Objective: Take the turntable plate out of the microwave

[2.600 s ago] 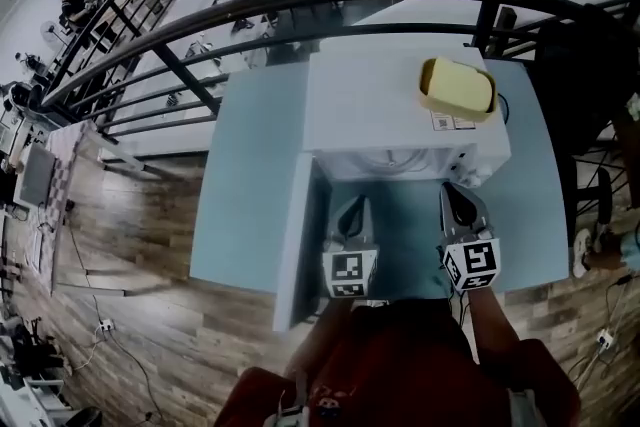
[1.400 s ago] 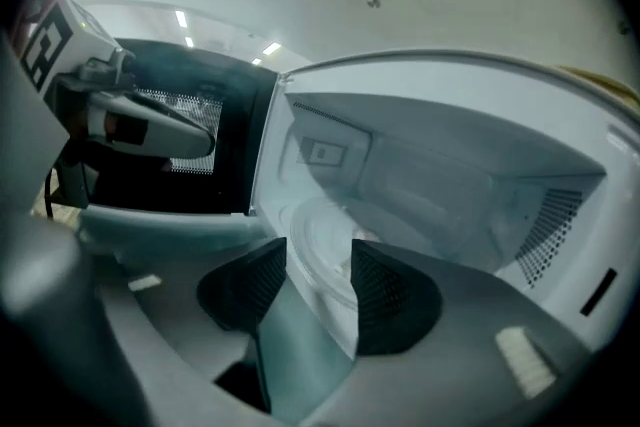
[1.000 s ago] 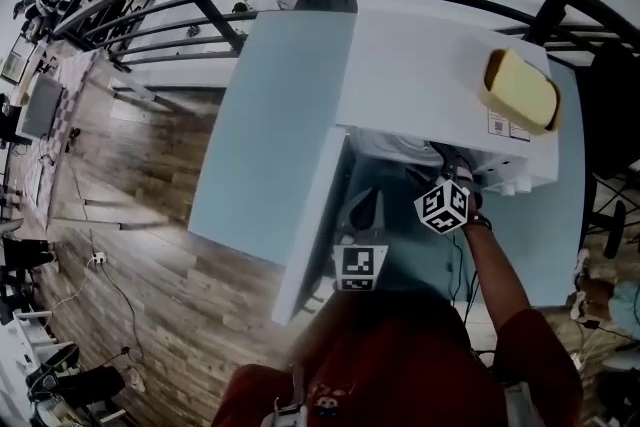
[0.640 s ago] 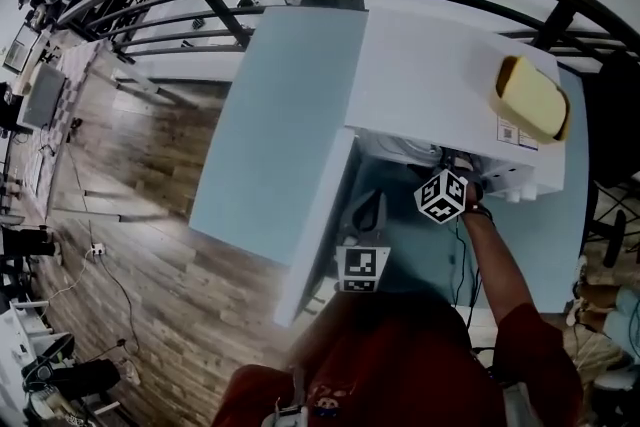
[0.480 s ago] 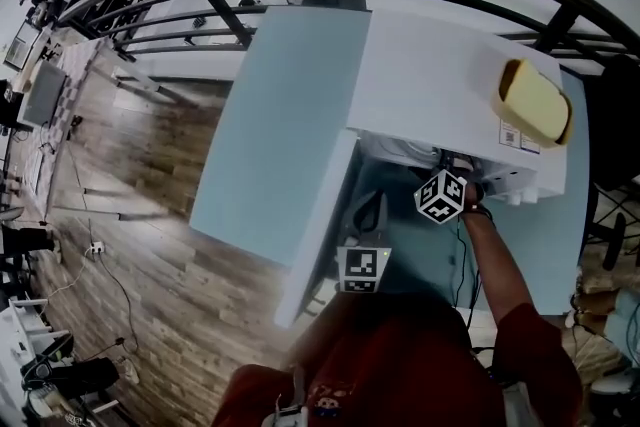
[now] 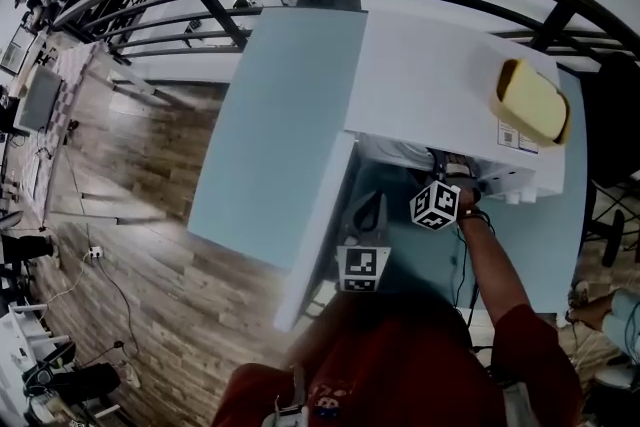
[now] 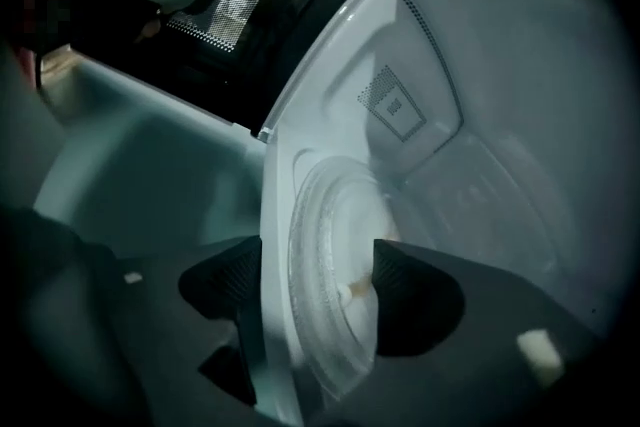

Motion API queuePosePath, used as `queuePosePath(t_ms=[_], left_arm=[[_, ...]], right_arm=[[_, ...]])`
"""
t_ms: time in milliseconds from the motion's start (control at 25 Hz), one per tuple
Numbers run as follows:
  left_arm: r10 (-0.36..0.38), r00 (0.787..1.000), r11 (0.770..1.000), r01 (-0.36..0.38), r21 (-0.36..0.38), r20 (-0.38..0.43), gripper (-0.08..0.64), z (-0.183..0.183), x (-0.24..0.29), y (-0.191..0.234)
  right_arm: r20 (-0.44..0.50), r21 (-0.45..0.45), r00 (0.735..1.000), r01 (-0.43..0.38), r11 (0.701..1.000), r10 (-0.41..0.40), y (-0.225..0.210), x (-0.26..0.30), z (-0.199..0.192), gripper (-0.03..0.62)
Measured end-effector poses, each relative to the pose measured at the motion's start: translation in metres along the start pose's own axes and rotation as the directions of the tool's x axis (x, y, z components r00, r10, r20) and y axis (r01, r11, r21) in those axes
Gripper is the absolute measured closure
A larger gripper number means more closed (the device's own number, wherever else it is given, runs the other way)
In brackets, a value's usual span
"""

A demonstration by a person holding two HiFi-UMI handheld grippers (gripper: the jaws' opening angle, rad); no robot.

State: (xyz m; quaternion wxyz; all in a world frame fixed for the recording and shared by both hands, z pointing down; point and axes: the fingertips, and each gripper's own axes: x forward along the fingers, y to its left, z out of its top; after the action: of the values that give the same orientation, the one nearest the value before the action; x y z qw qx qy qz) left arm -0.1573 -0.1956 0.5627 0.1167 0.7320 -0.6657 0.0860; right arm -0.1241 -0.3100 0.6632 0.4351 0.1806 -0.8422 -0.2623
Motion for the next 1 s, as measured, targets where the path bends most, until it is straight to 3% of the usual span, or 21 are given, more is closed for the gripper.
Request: queuePosePath(t_ms=[440, 680, 1000], left_arm=[[-0.008, 1.000, 1.000, 0.008, -0.007, 0.006, 0.560, -0.003, -0.006, 0.000], [-0.011, 1.000, 1.000, 0.011, -0.009, 0.013, 0.560, -0.001, -0.011, 0.000], [-0.015, 1.000, 1.000, 0.015, -0.011, 0.016, 0.560, -0.002, -0.020, 0.000]], right_arm=[[-0.034, -0.105, 0.999, 0.028, 0.994, -0.032, 0.010, -0.010, 0.005, 0.329], [-0.035, -0.079, 0.999, 0.008, 0.997, -0.011, 0.013, -0.017, 0.007, 0.355], [-0.005, -0.037, 1.000, -0.024, 0.999, 0.023, 0.019, -0.036, 0.019, 0.519]])
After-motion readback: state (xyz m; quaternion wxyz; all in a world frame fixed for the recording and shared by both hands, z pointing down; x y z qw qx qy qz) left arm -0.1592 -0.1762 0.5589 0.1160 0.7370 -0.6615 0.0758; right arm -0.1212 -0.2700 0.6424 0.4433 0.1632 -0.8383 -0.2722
